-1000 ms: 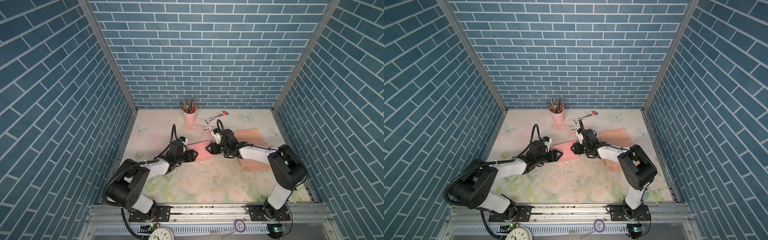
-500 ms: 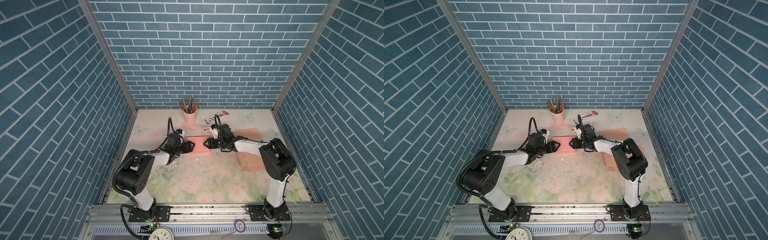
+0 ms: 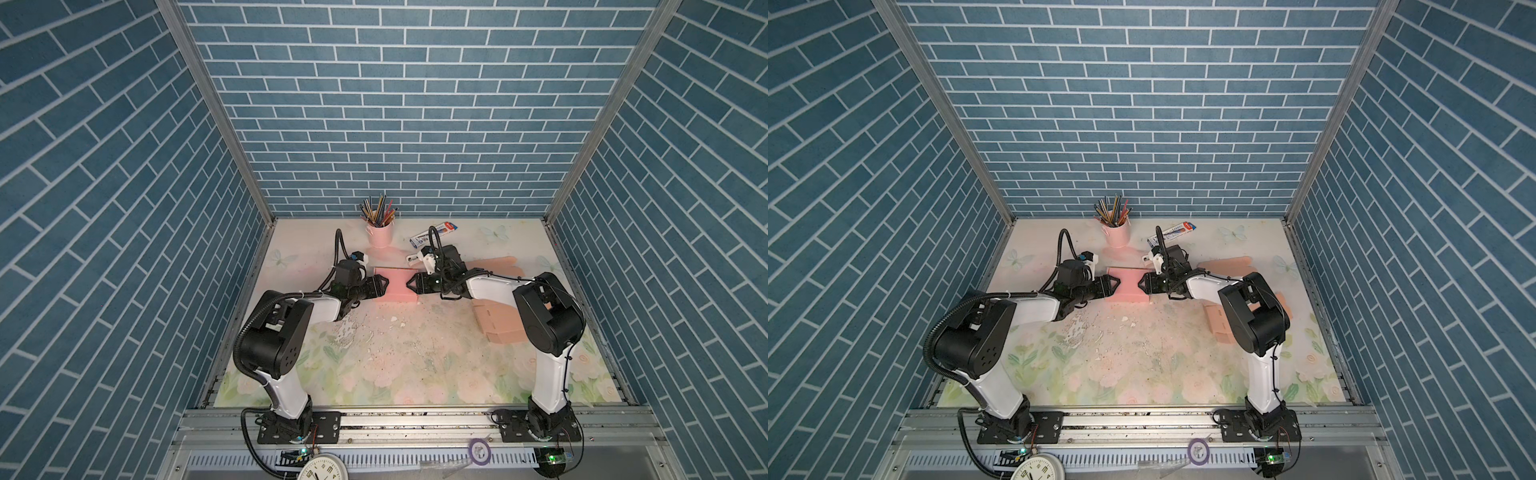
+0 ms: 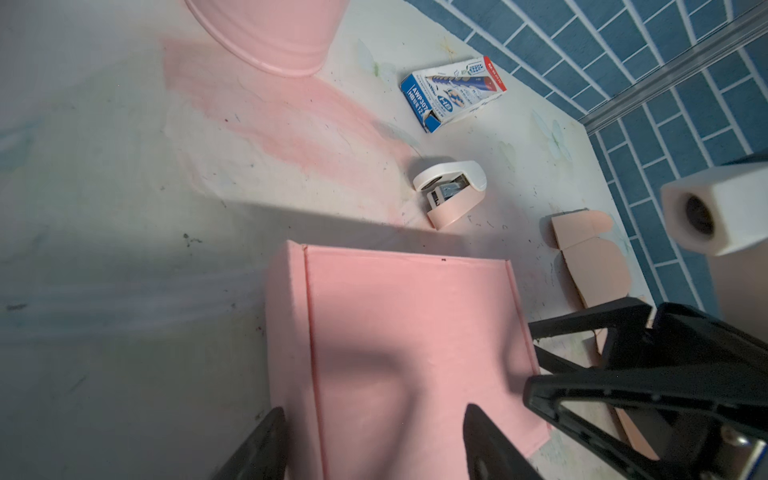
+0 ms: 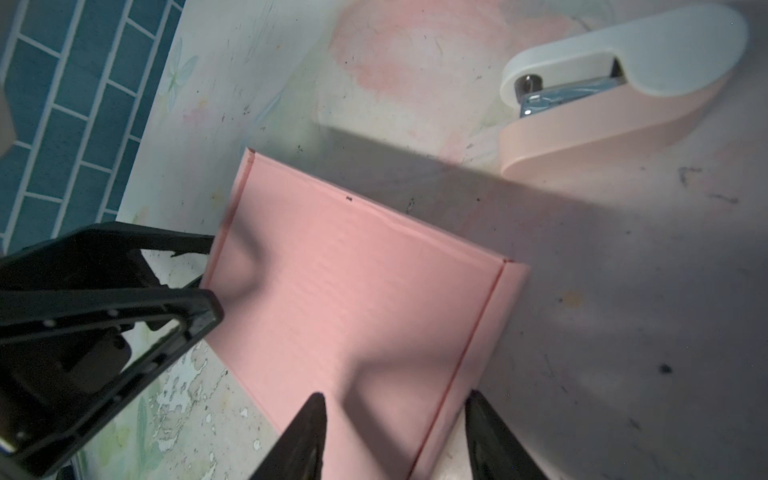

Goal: Fold the paper box

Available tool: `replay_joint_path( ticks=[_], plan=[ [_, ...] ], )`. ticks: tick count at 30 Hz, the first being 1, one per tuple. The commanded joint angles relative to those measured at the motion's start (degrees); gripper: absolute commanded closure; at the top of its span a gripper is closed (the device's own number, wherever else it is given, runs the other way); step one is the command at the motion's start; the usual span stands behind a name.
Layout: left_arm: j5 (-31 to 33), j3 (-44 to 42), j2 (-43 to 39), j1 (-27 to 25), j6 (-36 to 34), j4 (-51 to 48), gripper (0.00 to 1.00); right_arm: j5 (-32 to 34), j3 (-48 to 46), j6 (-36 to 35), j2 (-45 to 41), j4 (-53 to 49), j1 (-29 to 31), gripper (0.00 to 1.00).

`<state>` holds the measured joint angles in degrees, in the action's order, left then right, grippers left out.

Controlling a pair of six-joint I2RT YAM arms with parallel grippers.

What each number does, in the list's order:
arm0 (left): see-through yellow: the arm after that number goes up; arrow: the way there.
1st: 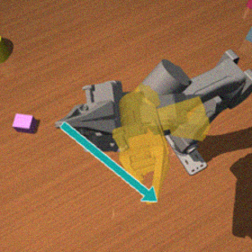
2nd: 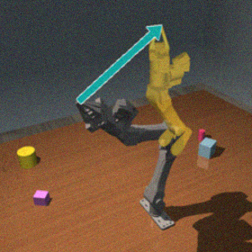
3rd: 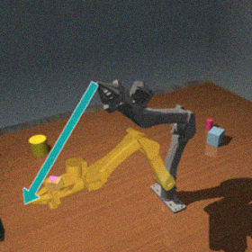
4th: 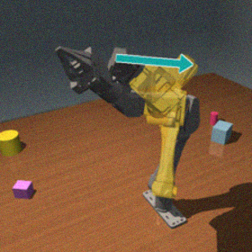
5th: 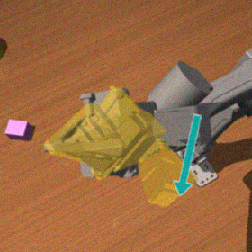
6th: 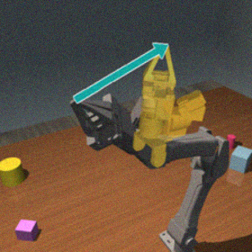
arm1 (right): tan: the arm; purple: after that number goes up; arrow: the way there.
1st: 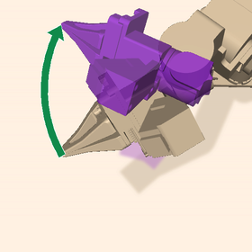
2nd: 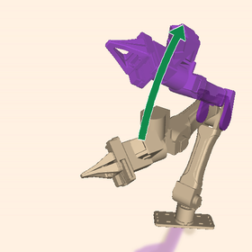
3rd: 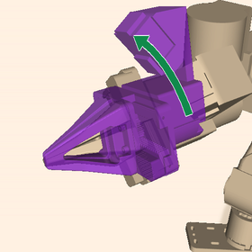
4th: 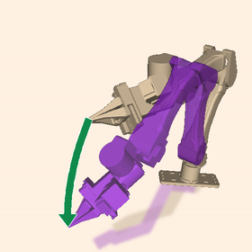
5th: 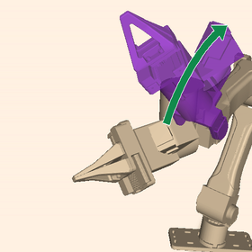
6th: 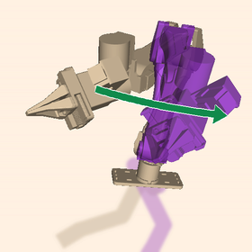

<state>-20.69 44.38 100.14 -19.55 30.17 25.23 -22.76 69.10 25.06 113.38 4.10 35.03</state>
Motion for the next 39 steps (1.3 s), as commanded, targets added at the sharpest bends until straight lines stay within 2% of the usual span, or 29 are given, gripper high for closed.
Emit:
replay_joint_path(
  ticks=[1,5,14,21,23,32,39],
  plan=[
    [-2.2,1.8,1.2,-0.1,-0.5,2.4,0.33,-3.2,2.6,-2.1,1.7,0.1,0.2,0.45],
    [-1.9,1.9,1.4,0.2,-0.5,2.3,0.33,-3.7,3.3,-2.2,2.6,0.0,0.1,0.44],
    [-1.4,1.1,1.9,0.9,0.6,3.1,0.33,-3.0,2.3,-1.5,2.3,0.9,-0.2,0.34],
    [0.0,-0.3,1.0,2.0,1.5,3.6,0.14,-0.9,0.6,-1.2,0.0,1.0,-0.4,0.23],
    [0.3,-0.5,0.5,2.2,1.7,3.4,0.12,0.1,0.3,-1.2,-0.7,0.7,-0.5,0.21],
    [1.1,-3.9,-6.7,2.7,3.1,2.2,0.12,4.5,-3.4,-1.5,-7.0,-1.1,-0.6,0.17],
    [0.5,-7.6,-13.5,1.7,1.8,-1.2,0.12,6.7,-8.6,-1.8,-12.8,-3.3,-0.5,0.17]
  ],
)
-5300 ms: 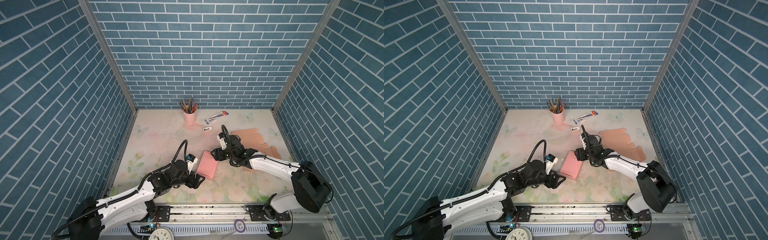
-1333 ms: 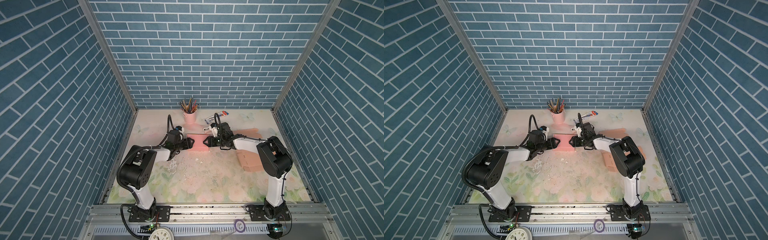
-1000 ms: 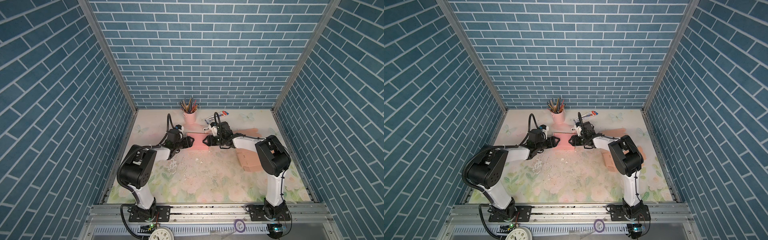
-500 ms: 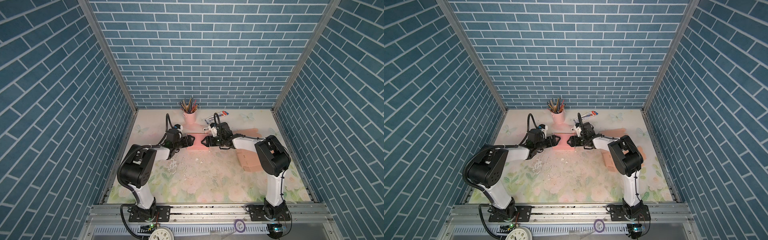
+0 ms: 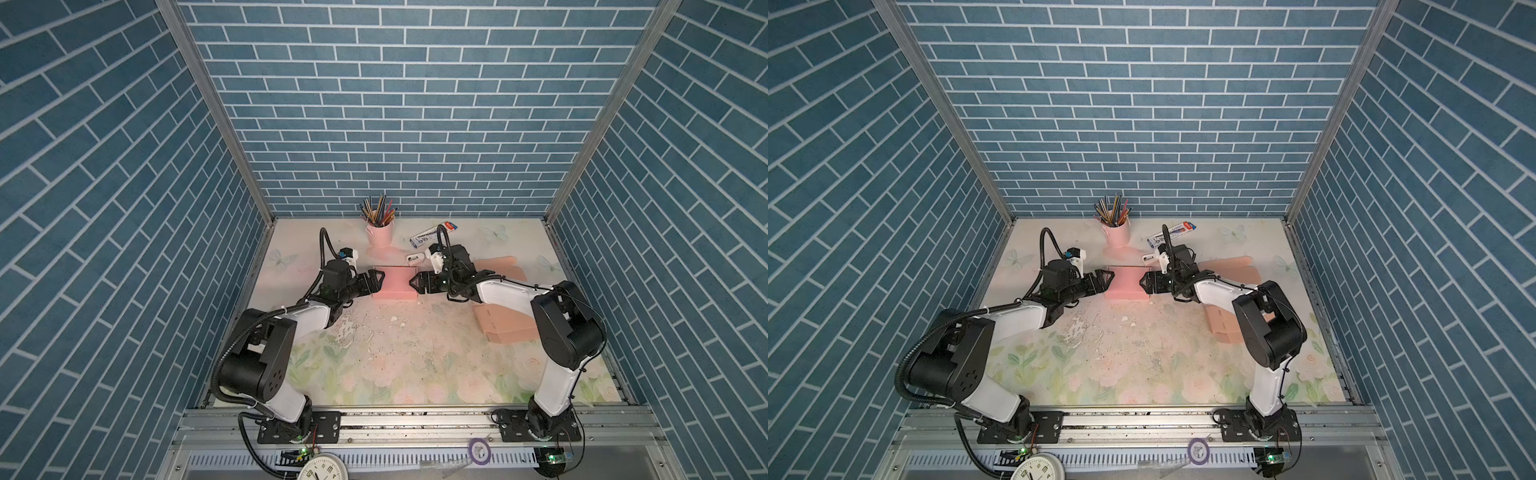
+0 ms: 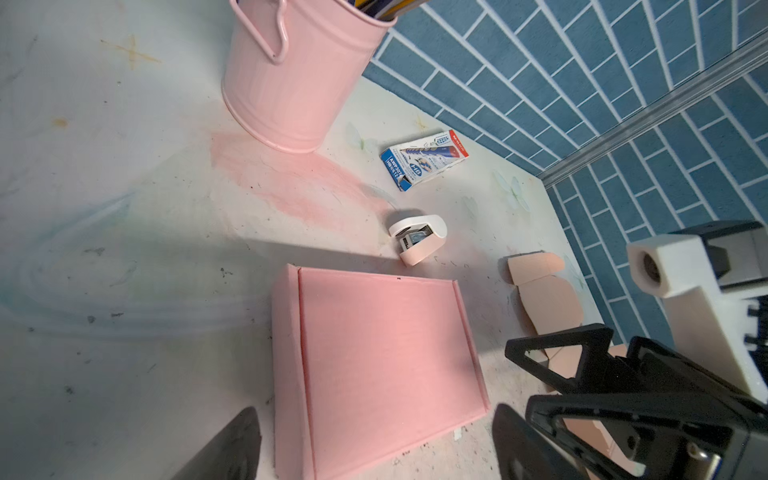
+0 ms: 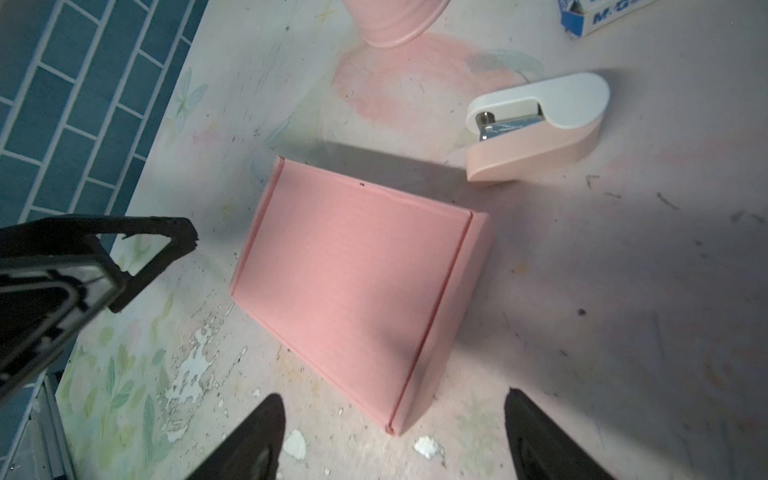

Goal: Fold the paper box

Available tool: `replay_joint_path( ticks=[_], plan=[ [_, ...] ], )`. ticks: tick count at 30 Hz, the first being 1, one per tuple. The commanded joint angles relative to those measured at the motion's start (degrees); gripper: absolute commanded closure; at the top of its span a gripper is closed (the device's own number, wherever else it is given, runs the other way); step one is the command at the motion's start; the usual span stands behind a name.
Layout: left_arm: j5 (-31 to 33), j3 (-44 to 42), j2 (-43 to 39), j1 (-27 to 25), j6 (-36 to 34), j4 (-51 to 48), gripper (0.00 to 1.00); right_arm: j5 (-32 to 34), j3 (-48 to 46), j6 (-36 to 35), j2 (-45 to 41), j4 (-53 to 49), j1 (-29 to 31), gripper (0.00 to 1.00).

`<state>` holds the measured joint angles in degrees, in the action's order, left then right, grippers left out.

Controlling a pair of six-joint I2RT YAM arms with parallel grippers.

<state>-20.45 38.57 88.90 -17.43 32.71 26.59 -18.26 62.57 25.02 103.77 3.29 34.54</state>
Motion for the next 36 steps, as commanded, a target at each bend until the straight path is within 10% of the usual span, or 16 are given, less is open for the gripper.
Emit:
replay_joint_path(
  ticks=[1,36],
  plan=[
    [0.5,-2.4,-3.3,-0.6,-1.0,-3.0,0.12,2.6,-3.0,-1.7,-4.3,-2.8,0.0,0.17],
    [5.3,-10.7,-25.9,-26.1,-0.8,-12.6,0.12,23.6,-25.6,3.1,-41.6,-28.9,1.9,0.26]
  ],
)
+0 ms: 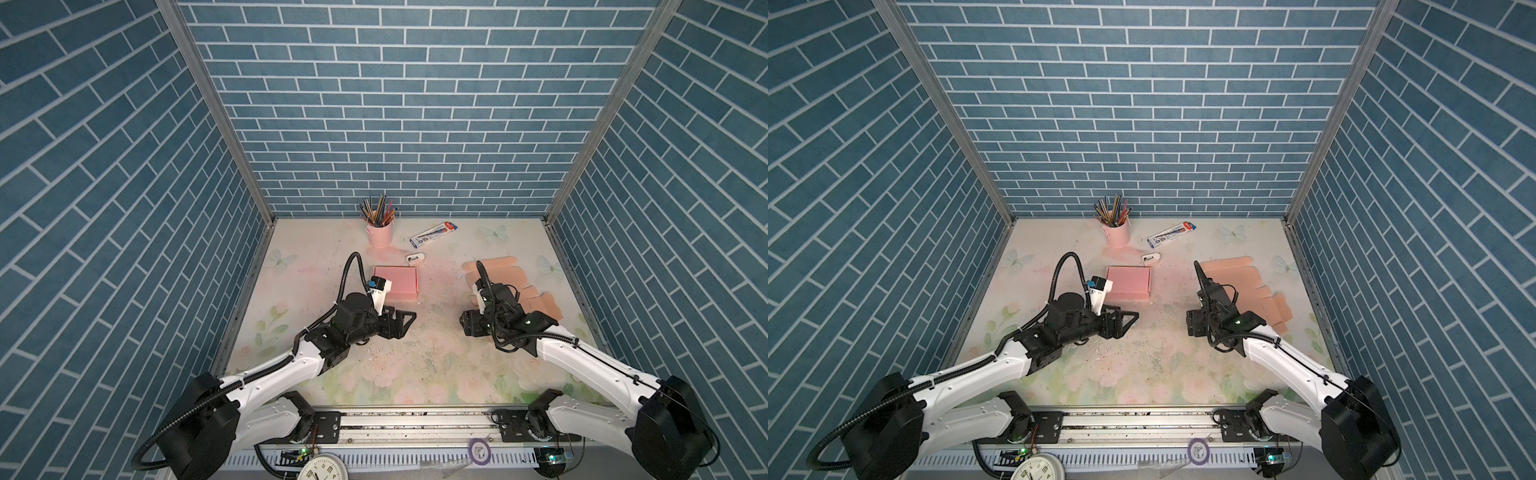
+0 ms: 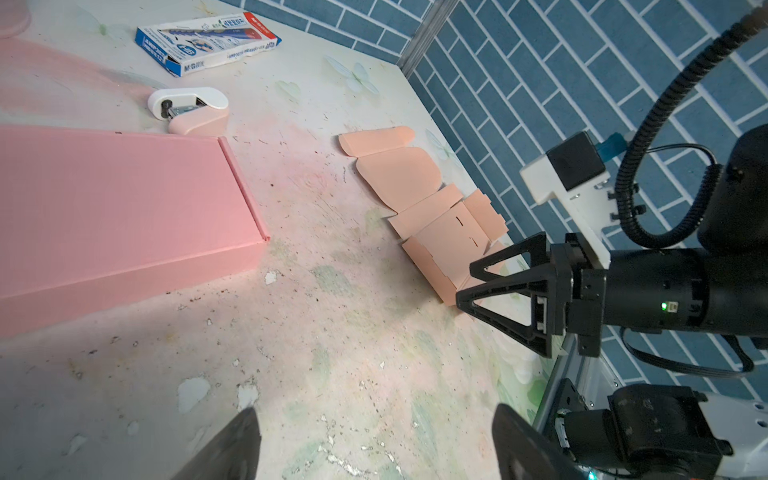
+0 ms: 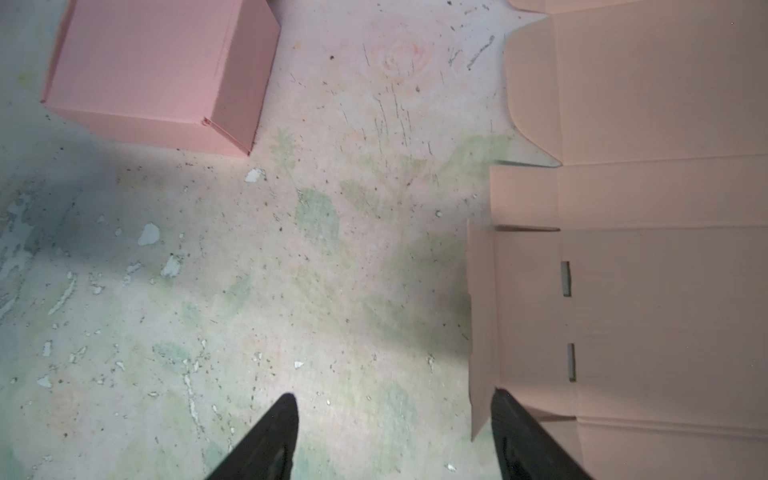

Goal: Fold the paper box
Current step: 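Move the right gripper to the flat peach blank while the left withdraws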

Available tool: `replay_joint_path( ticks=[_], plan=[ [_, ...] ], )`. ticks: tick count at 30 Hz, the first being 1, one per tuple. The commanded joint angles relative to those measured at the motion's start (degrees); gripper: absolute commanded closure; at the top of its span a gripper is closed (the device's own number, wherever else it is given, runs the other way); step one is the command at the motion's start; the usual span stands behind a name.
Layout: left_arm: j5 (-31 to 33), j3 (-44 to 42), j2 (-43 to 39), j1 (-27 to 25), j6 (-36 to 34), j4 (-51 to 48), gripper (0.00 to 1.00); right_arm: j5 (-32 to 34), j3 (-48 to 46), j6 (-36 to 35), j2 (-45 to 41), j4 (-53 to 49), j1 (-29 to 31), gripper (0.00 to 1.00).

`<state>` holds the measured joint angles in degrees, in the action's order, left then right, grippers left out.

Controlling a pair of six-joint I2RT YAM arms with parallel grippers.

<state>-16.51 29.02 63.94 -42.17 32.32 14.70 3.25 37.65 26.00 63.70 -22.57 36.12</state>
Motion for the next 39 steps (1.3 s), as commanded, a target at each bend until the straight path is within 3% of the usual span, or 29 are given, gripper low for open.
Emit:
replay_joint_path(
  ticks=[1,14,22,39],
  plan=[
    [1.4,-1.4,-1.2,-1.8,-0.6,-0.7,0.12,2.6,-0.7,2.5,-1.5,-3.2,0.3,0.26],
    [-0.9,-7.2,-5.1,-2.7,-0.7,2.6,0.12,6.1,0.0,5.1,4.0,-4.7,0.3,0.29],
    [-1.0,-8.8,-7.9,-2.7,-0.8,1.9,0.12,6.9,2.0,4.6,9.3,-3.7,0.4,0.43],
    [-2.1,-7.5,-3.2,-2.7,-1.0,4.5,0.12,14.1,8.4,2.2,17.9,-7.4,1.0,0.68]
  ],
)
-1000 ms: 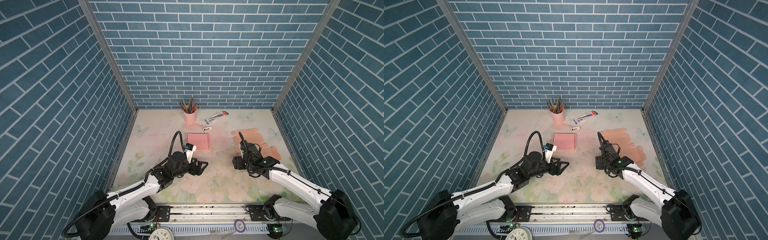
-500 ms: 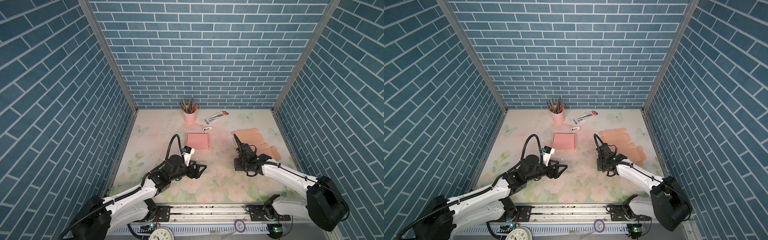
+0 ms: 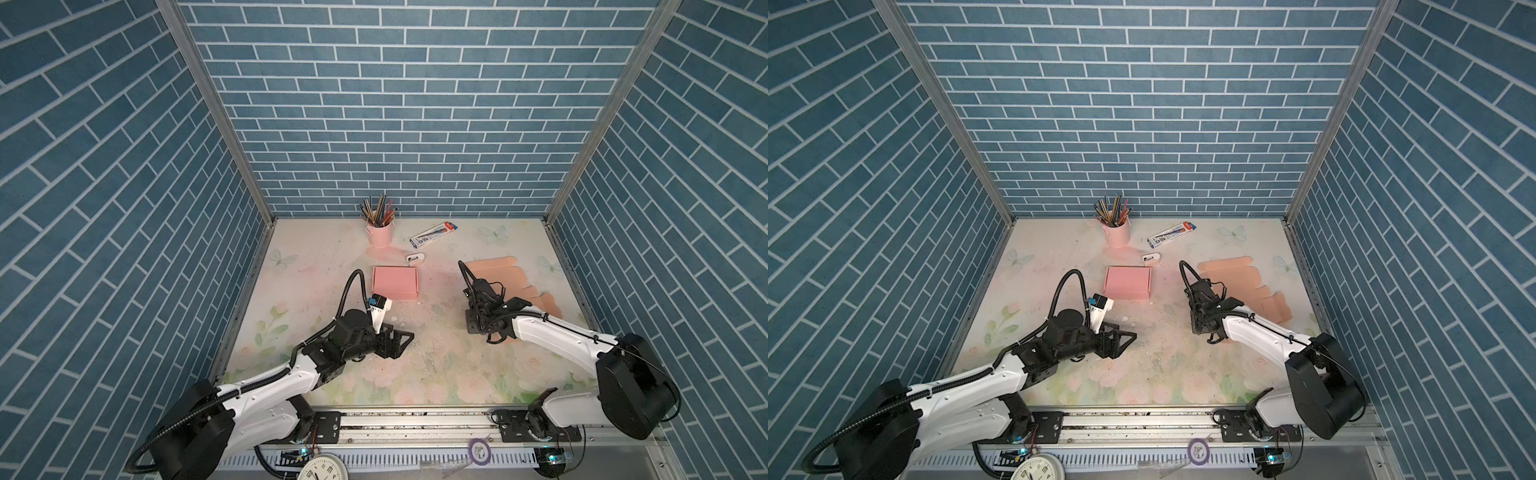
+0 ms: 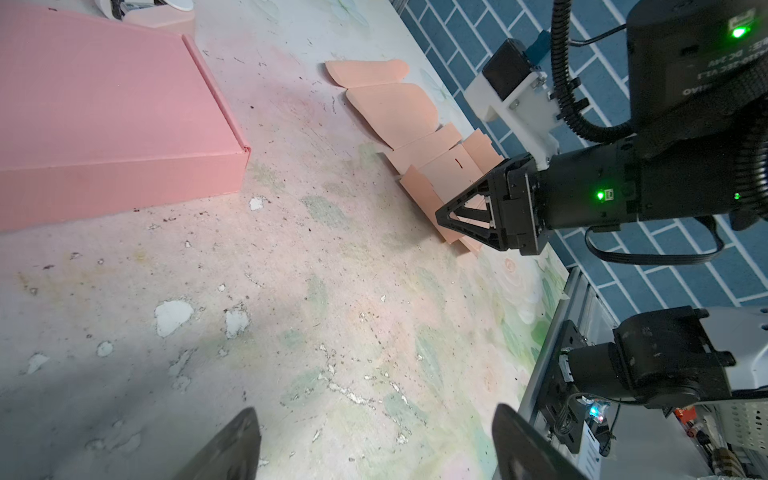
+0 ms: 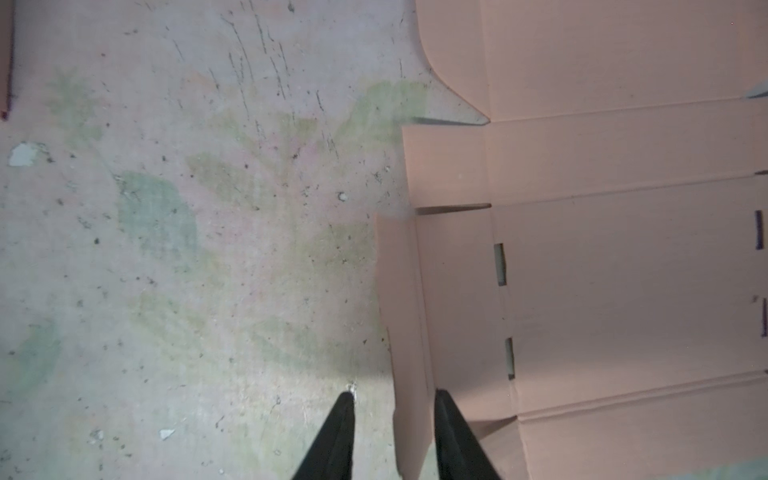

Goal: Fold the paper box
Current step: 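Move the right gripper to the flat peach blank while the left withdraws, then grasp the peach blank's edge with the right gripper and lift it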

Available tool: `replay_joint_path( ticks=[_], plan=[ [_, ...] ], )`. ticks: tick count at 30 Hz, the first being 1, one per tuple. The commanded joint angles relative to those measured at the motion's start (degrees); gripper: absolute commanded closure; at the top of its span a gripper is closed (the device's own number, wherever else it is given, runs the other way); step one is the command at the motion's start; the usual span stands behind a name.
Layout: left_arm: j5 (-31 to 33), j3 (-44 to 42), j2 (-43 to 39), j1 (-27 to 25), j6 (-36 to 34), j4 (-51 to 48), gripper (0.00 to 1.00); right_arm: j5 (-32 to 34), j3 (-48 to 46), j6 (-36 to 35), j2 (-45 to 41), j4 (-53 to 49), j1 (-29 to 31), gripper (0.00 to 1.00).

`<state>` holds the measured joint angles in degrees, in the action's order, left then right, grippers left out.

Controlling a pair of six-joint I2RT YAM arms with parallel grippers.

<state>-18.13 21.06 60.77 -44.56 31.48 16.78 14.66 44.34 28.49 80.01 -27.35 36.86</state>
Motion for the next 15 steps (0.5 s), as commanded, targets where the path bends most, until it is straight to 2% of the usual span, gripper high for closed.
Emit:
replay_joint_path(
  ticks=[1,9,15],
  plan=[
    [-0.4,0.3,0.0,-0.2,0.1,2.6,0.12,2.7,1.8,-0.6,2.1,-2.4,0.3,0.68],
    [1.3,0.3,-0.1,-0.3,0.1,0.9,0.12,3.8,1.7,-1.2,3.3,-1.9,0.3,0.78],
    [1.8,0.3,0.1,-0.1,0.6,0.7,0.12,5.1,0.7,-1.1,1.0,-2.1,0.2,0.86]
  ],
)
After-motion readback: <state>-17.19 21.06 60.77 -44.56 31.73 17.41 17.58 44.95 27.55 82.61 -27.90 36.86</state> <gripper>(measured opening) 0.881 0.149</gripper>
